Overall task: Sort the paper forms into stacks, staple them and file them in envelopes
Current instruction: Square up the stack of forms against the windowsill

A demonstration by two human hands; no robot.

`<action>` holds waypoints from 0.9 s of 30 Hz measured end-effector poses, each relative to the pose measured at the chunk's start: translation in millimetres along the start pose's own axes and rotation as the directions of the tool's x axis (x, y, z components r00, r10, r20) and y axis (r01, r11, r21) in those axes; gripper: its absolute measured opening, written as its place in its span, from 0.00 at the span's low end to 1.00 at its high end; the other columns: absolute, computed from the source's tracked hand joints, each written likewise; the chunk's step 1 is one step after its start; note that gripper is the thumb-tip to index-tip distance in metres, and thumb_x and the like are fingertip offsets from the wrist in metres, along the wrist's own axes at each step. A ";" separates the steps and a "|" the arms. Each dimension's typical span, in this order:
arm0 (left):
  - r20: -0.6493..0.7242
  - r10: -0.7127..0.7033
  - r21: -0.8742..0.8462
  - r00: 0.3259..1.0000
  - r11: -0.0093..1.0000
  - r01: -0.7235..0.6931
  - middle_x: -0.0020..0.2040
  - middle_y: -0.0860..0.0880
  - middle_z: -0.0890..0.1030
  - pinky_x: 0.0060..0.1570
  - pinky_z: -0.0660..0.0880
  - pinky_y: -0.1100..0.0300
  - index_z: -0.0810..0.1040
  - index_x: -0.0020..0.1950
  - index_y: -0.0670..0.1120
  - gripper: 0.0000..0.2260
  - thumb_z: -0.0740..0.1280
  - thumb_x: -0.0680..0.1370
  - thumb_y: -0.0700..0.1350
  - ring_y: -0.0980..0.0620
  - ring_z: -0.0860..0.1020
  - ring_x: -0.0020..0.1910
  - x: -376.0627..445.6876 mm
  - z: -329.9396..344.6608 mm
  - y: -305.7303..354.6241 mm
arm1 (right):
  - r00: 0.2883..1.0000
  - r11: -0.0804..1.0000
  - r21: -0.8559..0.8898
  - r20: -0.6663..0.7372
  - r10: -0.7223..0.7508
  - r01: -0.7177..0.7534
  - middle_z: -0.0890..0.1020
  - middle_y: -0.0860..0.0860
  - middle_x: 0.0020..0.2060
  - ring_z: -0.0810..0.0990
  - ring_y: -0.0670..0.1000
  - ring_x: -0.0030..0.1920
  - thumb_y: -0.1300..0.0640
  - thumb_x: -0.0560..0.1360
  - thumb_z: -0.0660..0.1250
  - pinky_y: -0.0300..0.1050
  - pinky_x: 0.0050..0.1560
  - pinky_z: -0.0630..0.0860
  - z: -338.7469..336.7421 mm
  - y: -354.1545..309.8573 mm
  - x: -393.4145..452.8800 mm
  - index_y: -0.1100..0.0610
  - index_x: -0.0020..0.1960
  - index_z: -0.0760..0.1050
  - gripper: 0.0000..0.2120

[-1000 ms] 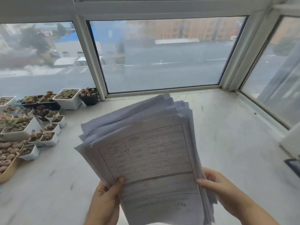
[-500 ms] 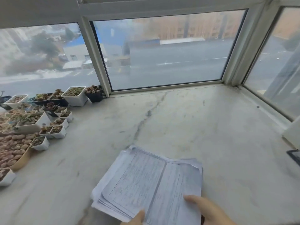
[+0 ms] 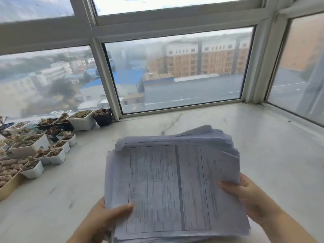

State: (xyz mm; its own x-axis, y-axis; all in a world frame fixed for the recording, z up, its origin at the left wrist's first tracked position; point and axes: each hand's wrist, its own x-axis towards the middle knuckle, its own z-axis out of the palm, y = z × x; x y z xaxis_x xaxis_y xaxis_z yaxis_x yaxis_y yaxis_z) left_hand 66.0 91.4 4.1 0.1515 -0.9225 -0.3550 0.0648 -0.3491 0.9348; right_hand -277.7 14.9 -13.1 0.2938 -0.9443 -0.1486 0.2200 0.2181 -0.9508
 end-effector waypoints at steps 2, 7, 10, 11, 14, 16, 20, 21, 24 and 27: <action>-0.132 0.204 0.120 0.970 0.975 -0.189 0.40 0.42 0.85 0.34 0.80 0.56 0.84 0.48 0.40 0.30 0.84 0.51 0.52 0.43 0.85 0.40 5.3 5.8 3.2 | 0.984 0.983 -0.048 -0.017 -0.176 0.175 0.84 0.60 0.51 0.84 0.58 0.47 0.68 0.65 0.75 0.49 0.42 0.82 6.1 -1.3 10.4 0.59 0.60 0.78 0.24; -0.357 0.580 0.166 0.733 0.811 -0.561 0.33 0.49 0.83 0.38 0.75 0.56 0.80 0.33 0.47 0.10 0.76 0.68 0.35 0.46 0.80 0.38 14.9 22.6 2.9 | 0.860 0.859 -0.127 -0.067 -0.506 0.496 0.85 0.56 0.51 0.84 0.55 0.48 0.63 0.69 0.73 0.51 0.47 0.83 20.6 0.4 24.0 0.57 0.61 0.76 0.20; -0.367 0.664 0.202 0.652 0.741 -0.641 0.29 0.55 0.81 0.36 0.72 0.61 0.78 0.36 0.48 0.11 0.76 0.69 0.35 0.49 0.80 0.38 17.9 29.3 -8.6 | 0.781 0.775 -0.176 -0.050 -0.623 0.607 0.85 0.52 0.49 0.84 0.52 0.49 0.57 0.68 0.70 0.48 0.45 0.82 21.4 -3.2 19.9 0.53 0.59 0.76 0.20; -0.360 0.668 0.187 0.652 0.736 -0.651 0.28 0.56 0.81 0.38 0.74 0.59 0.78 0.36 0.48 0.10 0.76 0.69 0.35 0.49 0.80 0.39 20.4 27.7 -13.0 | 0.764 0.753 -0.194 -0.028 -0.645 0.629 0.85 0.51 0.48 0.84 0.52 0.48 0.58 0.68 0.72 0.49 0.45 0.81 19.5 -5.7 17.9 0.53 0.58 0.77 0.18; -0.309 0.627 0.111 0.715 0.770 -0.628 0.36 0.50 0.85 0.43 0.76 0.54 0.82 0.44 0.45 0.09 0.77 0.67 0.38 0.43 0.83 0.44 19.0 19.2 -15.9 | 0.781 0.757 -0.218 0.043 -0.623 0.616 0.86 0.54 0.47 0.84 0.55 0.48 0.55 0.63 0.74 0.57 0.51 0.81 10.2 -6.2 13.2 0.50 0.53 0.82 0.17; -0.280 0.626 0.137 0.728 0.776 -0.615 0.38 0.49 0.86 0.40 0.75 0.56 0.82 0.50 0.43 0.19 0.80 0.63 0.47 0.45 0.83 0.44 18.4 10.9 -12.0 | 0.823 0.785 -0.261 0.083 -0.561 0.562 0.86 0.55 0.49 0.84 0.56 0.50 0.50 0.57 0.77 0.61 0.55 0.79 6.3 -3.7 12.3 0.48 0.52 0.83 0.23; -0.219 0.609 0.116 0.763 0.792 -0.599 0.44 0.45 0.86 0.51 0.77 0.47 0.81 0.52 0.45 0.45 0.80 0.41 0.67 0.45 0.84 0.45 18.9 2.3 -9.5 | 0.889 0.877 -0.175 0.193 -0.415 0.447 0.84 0.61 0.53 0.83 0.61 0.54 0.50 0.52 0.80 0.60 0.55 0.79 -4.6 -3.4 25.2 0.54 0.55 0.83 0.31; -0.205 0.611 0.115 0.765 0.791 -0.601 0.44 0.44 0.86 0.50 0.78 0.47 0.82 0.51 0.45 0.43 0.81 0.41 0.65 0.45 0.84 0.44 21.1 3.8 -9.7 | 0.895 0.894 -0.149 0.220 -0.387 0.423 0.83 0.62 0.53 0.83 0.62 0.53 0.52 0.52 0.80 0.57 0.52 0.81 -4.4 -3.2 27.3 0.55 0.55 0.83 0.30; -0.243 0.617 0.109 0.748 0.784 -0.611 0.34 0.48 0.85 0.32 0.77 0.63 0.82 0.45 0.42 0.17 0.82 0.62 0.44 0.56 0.83 0.31 17.5 22.7 -7.0 | 0.878 0.896 -0.064 0.243 -0.413 0.439 0.83 0.64 0.52 0.83 0.61 0.51 0.57 0.53 0.79 0.53 0.47 0.82 1.8 -2.7 31.6 0.58 0.56 0.82 0.30; -0.351 0.656 0.137 0.668 0.741 -0.657 0.32 0.51 0.84 0.33 0.73 0.62 0.82 0.42 0.44 0.07 0.77 0.68 0.36 0.56 0.81 0.30 17.1 32.0 -3.3 | 0.800 0.795 -0.104 0.130 -0.585 0.598 0.85 0.56 0.50 0.83 0.57 0.52 0.62 0.60 0.81 0.56 0.53 0.79 10.3 -7.8 35.1 0.41 0.51 0.83 0.25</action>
State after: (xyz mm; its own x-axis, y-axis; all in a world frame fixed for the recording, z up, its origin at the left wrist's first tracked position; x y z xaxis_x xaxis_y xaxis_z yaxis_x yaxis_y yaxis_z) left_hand 36.8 71.5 -4.8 0.4902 -0.7871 0.3743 -0.1870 0.3244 0.9272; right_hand -259.5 -17.5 -8.1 0.2276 -0.8512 0.4730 0.2535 -0.4172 -0.8727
